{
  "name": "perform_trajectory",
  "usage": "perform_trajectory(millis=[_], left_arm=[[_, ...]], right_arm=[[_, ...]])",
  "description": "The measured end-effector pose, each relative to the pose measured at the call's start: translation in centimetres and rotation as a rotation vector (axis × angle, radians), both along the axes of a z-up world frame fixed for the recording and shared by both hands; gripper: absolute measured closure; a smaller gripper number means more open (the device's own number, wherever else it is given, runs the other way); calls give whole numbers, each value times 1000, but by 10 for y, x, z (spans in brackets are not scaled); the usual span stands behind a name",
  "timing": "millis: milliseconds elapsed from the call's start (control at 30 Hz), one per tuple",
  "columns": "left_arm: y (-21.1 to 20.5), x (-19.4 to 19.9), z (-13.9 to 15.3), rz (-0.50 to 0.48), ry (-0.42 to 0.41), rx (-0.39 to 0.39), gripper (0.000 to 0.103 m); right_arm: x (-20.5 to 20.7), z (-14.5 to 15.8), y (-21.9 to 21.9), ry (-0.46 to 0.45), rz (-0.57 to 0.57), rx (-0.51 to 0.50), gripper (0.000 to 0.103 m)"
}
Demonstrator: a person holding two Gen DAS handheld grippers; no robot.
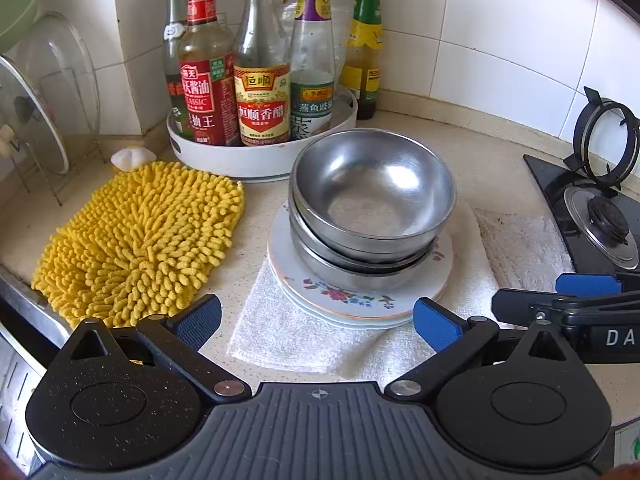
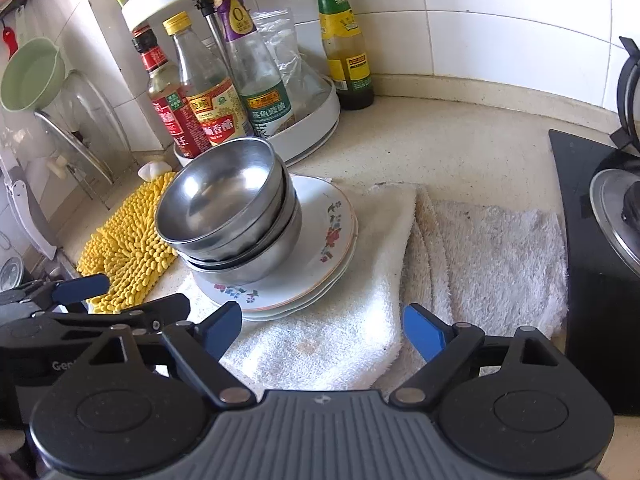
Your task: Organize plates and bowls
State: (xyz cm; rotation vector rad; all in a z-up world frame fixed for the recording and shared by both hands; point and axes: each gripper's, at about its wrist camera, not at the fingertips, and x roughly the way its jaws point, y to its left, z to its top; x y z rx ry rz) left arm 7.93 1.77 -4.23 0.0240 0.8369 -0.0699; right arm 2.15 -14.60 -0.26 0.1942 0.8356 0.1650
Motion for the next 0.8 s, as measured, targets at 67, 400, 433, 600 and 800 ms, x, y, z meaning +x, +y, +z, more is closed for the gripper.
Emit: perform_trajectory(millis=[67, 400, 433, 600, 800], left_arm=[[-2, 0, 1, 8, -4, 19, 0], [-3, -1, 3, 31, -22, 35, 1], [-2, -1, 3, 38, -25, 35, 1], [-1, -1, 2, 53, -17, 50, 2], [2, -3, -3, 64, 21, 54, 5]], right_arm=[[0, -1, -1, 2, -9, 13, 10], [0, -3, 3, 2, -6, 6, 10], [1, -3, 4, 4, -4, 2, 10], [2, -6, 7, 22, 2, -9, 10], [3, -11, 13, 59, 20, -45, 10]])
